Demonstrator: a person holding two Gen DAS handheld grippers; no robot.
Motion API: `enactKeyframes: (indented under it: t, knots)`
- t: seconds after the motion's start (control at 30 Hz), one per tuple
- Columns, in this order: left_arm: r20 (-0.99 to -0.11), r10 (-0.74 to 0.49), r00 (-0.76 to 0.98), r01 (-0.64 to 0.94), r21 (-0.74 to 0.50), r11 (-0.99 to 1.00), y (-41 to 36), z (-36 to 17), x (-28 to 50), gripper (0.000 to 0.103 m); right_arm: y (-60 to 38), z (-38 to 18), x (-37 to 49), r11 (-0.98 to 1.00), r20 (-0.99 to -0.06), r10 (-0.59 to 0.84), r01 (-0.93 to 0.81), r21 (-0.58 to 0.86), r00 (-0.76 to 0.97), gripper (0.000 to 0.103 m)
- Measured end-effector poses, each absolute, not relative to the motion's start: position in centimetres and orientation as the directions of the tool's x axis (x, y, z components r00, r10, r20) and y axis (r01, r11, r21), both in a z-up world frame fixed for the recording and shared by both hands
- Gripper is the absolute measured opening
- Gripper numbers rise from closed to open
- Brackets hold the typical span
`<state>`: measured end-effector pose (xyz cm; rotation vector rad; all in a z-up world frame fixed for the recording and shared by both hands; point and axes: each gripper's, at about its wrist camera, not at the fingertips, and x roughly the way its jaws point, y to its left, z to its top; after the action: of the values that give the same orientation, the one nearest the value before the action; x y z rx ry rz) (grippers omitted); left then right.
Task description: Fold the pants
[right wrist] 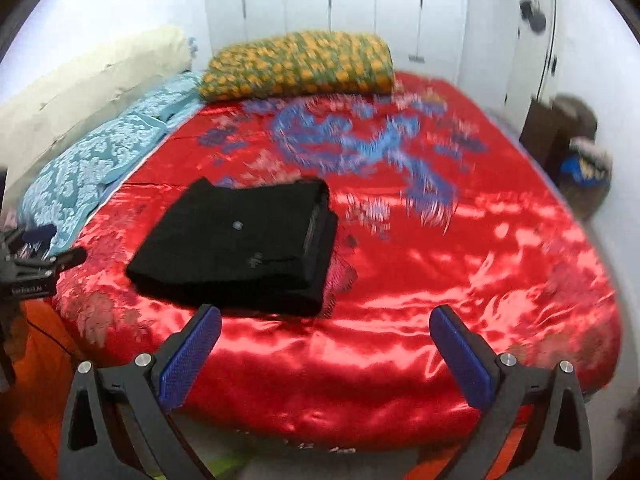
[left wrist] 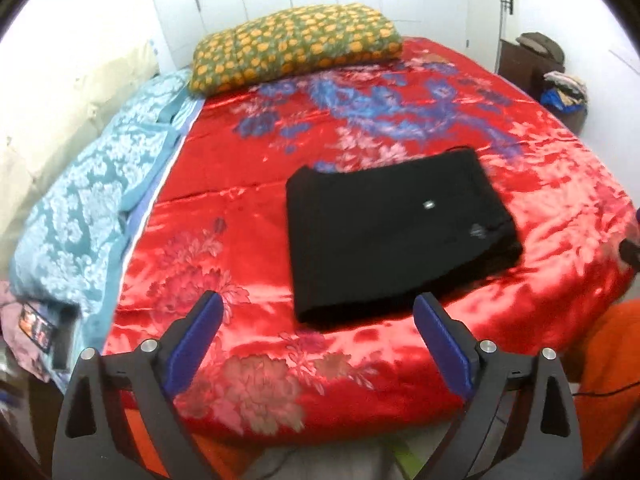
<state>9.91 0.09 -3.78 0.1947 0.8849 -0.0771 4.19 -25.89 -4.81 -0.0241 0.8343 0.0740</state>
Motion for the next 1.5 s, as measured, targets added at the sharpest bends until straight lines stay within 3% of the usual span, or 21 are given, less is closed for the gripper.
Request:
enactKeyframes:
  t: [0.13,0.3,0.53,0.67,0.93,1.5]
  knots:
    - [-0.707,0.156,0.69,0.002,0.218,0.976,-0.2,-0.8,6.7,0.097,-23.7,-2.3,2.0,0.996,-0.729,0.056,-0.086,-0.004,0.682,0.103]
    - [-0.774,0.013,0.633,0.093,0.092,0.991,-0.3,0.4,4.7,0.097,-21.5,-1.0,-0.2,0.996,-0.732,0.076,-0.083,0.026,0.677,0.103]
    - [-0.799,-0.002,0.601,0.052,0.037,0.998,0.4,1.0,3.3,0.098,-20.1,-0.2,-1.5,0.997,-0.75,0.059,-0.076,0.012,0.659,0.103]
    - [-0.795,0.047,0.605,0.024,0.077,0.997,0.4,2.0,2.5,0.099,-19.8,0.9,-2.1,0.997,-0.744,0.058,-0.081,0.005,0.666,0.103]
    - [-0.797,0.008,0.604,0.066,0.06,0.996,-0.1,3.5,0.8,0.099,-18.6,3.4,-3.7,0.994,-0.746,0.062,-0.107,-0.012,0.663,0.103]
    - [-0.809,0.059,0.585,0.055,0.112,0.992,-0.4,2.2,1.2,0.102,-16.6,2.3,-2.4,0.995,-0.743,0.022,-0.09,-0.051,0.669,0.103]
